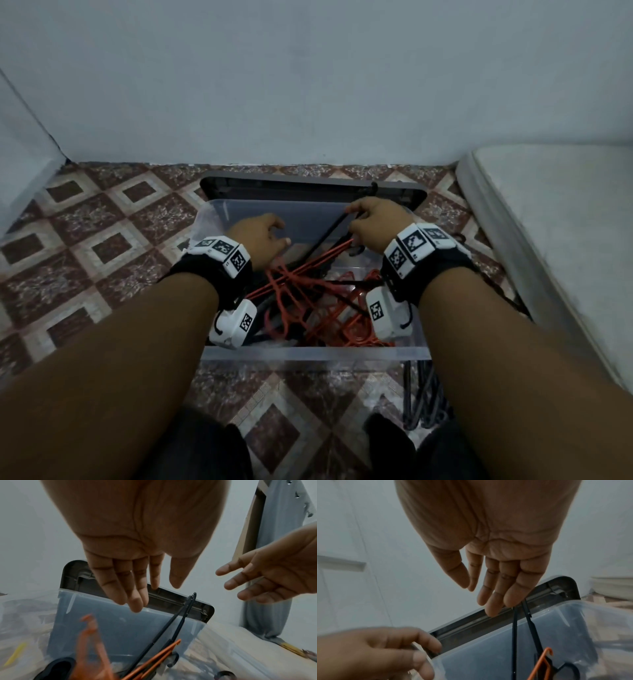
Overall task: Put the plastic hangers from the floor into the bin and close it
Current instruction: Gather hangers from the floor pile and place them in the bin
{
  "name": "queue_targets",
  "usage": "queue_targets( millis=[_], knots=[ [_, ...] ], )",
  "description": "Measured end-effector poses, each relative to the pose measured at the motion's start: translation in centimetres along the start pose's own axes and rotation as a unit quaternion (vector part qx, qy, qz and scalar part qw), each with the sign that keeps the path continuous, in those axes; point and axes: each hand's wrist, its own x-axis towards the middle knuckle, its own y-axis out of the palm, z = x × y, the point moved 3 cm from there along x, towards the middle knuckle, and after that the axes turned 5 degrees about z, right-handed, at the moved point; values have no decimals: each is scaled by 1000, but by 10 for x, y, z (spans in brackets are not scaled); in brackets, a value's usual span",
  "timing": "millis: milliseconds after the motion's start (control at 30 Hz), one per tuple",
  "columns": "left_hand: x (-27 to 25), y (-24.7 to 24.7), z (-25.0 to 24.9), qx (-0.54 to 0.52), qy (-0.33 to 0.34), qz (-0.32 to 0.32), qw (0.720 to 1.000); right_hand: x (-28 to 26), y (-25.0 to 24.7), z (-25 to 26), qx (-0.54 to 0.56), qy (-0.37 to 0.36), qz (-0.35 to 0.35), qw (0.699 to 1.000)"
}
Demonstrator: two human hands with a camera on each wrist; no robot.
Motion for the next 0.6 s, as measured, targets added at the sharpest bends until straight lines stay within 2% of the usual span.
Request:
queue_targets(
  millis=[67,167,300,400,500,600],
  knots=[
    [-2,10,1,28,0,43,999,-6,4,-3,40,16,8,999],
    [-3,25,8,88,-18,98,991,-11,-8,-2,77,31,-32,996],
    [-2,50,16,171,-5,207,963,-19,-28,-1,131,19,-85,987],
    [0,74,12,199,11,278,940,-22,-27,-1,90,-5,-54,994],
    [7,98,-8,239,63,320,915,-22,-31,2,28,-29,-17,999],
    [10,123,-34,280,125,350,885,-21,-40,-1,35,-33,-12,999]
  ],
)
